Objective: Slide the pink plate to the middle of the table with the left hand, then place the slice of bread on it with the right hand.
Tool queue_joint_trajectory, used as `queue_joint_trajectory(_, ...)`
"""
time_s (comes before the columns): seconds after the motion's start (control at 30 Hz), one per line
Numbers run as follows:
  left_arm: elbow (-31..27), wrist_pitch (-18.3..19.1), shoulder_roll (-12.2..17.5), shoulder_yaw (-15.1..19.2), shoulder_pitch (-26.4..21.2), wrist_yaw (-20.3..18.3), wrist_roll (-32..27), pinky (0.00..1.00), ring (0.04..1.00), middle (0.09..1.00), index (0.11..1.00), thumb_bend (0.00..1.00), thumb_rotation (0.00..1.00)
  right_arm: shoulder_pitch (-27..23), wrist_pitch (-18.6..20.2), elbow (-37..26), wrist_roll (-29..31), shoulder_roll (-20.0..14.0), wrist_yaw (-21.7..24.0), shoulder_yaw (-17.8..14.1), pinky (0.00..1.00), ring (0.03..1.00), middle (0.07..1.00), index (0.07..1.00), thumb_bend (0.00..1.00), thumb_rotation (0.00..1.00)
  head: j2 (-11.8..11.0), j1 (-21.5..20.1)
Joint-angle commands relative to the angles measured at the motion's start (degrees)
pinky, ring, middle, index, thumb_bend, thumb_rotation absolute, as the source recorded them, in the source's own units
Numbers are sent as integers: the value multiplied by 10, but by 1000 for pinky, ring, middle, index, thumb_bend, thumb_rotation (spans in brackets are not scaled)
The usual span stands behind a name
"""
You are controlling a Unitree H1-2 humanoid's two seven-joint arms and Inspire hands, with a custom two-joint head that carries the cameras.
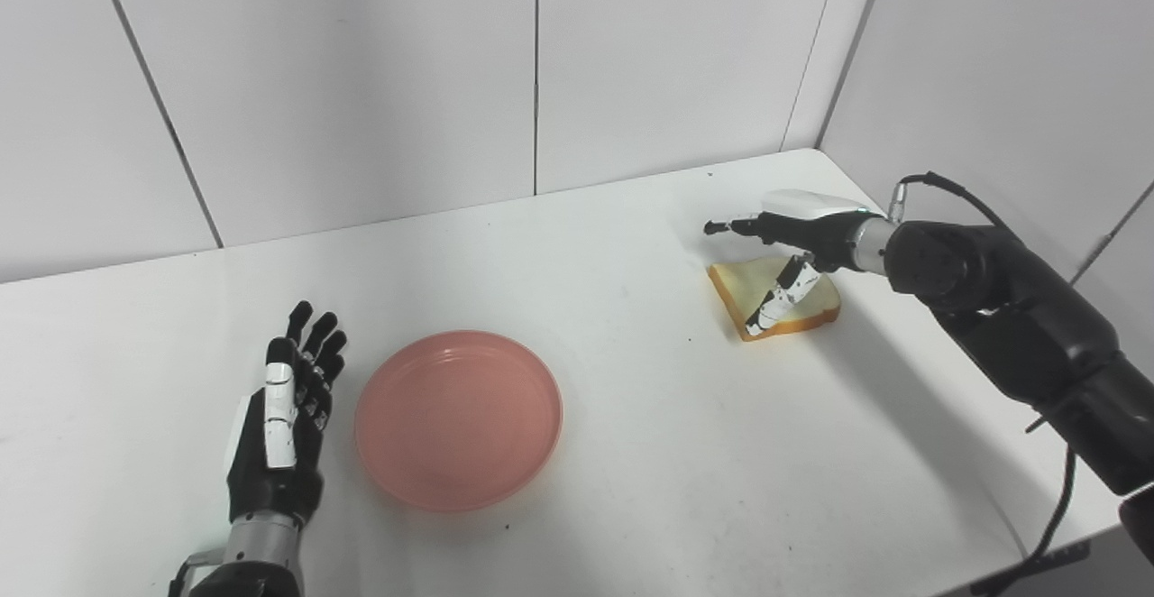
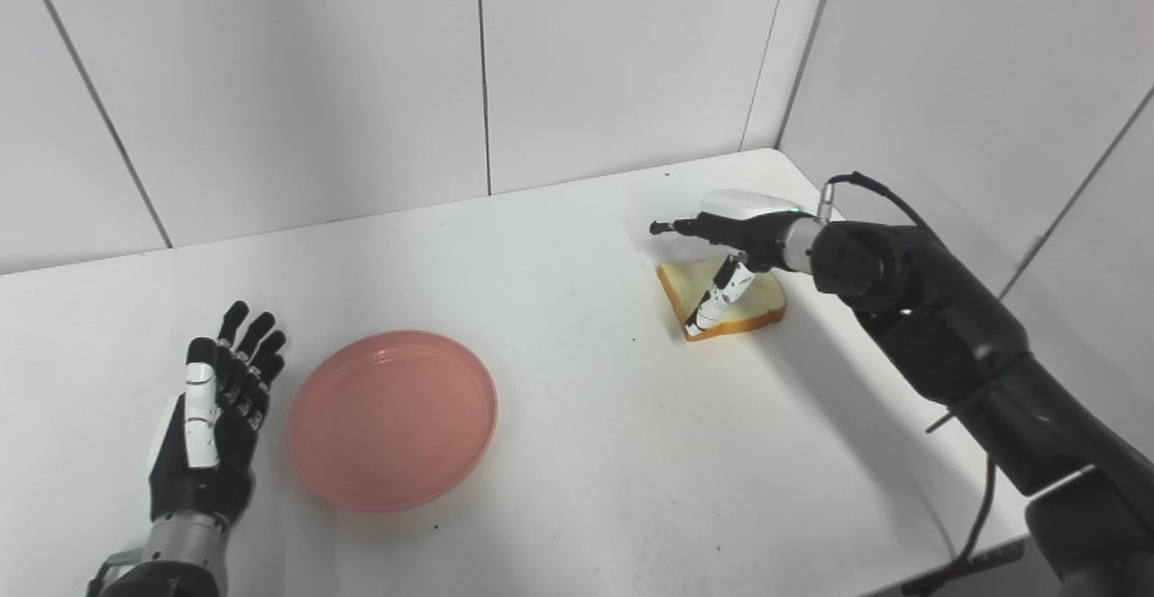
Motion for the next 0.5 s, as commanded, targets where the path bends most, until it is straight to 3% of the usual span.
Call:
queue_joint_trajectory(0.0, -19, -2, -1, -4, -7, 1, 4, 985, 951, 951, 958, 668, 1000, -31, -24, 1, -9, -18, -8, -4, 848, 944, 945, 931, 1000, 237, 2, 1)
queue_joint_trajectory(0.2, -17, -3, -1, -3, -6, -3, -4, 987, 952, 956, 963, 664, 1000, -37, -18, -1, -37, -25, 4, 7, 848, 967, 964, 956, 1000, 269, 3, 0)
queue_joint_trajectory(0.47, -22, 1, -2, -4, -6, -2, -2, 985, 952, 953, 959, 653, 1000, -36, -19, -6, -57, -31, 11, 7, 942, 996, 977, 965, 1000, 279, 1, 1)
